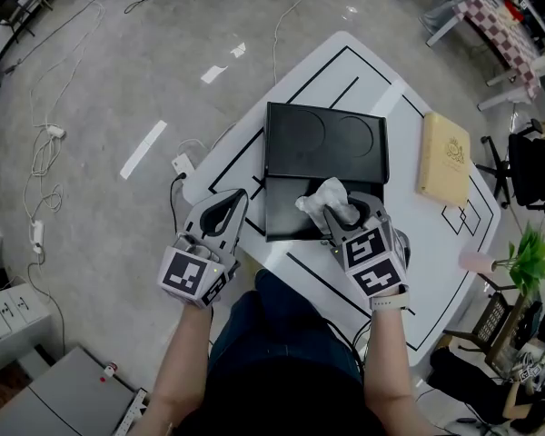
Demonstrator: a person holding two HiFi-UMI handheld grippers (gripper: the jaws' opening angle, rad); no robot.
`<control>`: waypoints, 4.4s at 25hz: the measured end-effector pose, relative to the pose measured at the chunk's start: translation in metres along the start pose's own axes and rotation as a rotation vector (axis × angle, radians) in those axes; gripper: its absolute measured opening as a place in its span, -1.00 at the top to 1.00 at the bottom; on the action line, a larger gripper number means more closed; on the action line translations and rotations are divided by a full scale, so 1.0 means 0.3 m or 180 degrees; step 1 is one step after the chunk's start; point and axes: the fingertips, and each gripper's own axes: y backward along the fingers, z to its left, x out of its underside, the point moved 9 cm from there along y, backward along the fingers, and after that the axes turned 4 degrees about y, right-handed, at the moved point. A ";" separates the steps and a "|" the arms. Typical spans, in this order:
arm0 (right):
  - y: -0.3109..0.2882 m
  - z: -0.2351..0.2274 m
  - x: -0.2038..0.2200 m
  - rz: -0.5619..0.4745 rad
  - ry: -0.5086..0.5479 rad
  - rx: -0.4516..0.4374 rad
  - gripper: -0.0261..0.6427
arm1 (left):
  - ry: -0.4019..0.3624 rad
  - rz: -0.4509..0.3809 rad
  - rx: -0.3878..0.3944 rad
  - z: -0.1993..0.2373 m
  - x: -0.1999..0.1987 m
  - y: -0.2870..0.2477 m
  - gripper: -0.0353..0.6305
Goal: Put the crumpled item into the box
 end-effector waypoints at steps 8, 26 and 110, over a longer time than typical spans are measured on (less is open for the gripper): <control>-0.036 0.035 -0.048 0.0028 0.0270 -0.0305 0.57 | 0.0013 0.0015 -0.0033 0.003 0.004 -0.002 0.86; -0.108 0.003 -0.042 0.0176 0.0280 -0.0344 0.52 | 0.0018 0.0080 0.0016 0.013 0.013 -0.020 0.86; 0.048 0.039 0.058 -0.0260 -0.0279 0.0082 0.81 | -0.0009 0.0163 0.0170 -0.077 0.041 0.046 0.86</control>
